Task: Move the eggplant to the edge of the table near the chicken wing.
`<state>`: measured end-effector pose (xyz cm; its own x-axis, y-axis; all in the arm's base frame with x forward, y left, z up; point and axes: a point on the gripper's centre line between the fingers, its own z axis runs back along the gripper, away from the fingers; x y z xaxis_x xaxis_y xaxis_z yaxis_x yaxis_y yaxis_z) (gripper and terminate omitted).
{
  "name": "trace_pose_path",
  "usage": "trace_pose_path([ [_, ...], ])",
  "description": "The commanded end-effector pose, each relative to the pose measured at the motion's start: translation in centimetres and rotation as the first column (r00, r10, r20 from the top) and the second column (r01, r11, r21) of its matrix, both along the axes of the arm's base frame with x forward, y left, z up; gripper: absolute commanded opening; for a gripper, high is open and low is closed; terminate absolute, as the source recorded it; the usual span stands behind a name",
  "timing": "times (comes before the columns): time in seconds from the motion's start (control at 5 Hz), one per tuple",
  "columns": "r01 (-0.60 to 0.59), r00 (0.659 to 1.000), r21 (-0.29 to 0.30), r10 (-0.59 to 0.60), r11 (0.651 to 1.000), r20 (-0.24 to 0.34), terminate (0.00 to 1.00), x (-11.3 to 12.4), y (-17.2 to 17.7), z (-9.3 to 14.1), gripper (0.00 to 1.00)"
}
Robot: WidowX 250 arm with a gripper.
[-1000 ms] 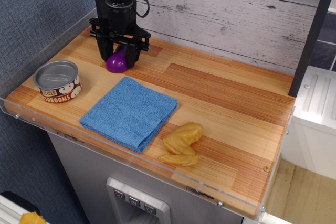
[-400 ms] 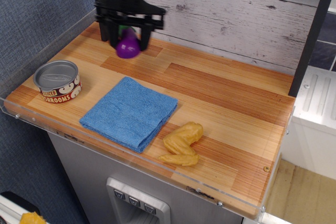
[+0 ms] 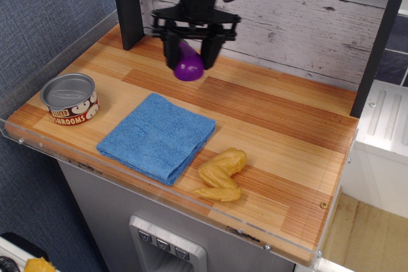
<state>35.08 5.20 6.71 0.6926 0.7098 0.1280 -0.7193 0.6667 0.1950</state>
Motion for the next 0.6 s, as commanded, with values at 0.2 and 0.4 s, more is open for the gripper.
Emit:
trace_pose_path([
  [0.2,-0.23,0.965,-0.075,0.237,0.97,0.109,0.0,-1.1,-7.2,1.8,0.0],
  [0.4,-0.237,0.96,-0.121,0.252,0.964,0.123,0.0,-0.8,-10.0,0.7,0.0],
])
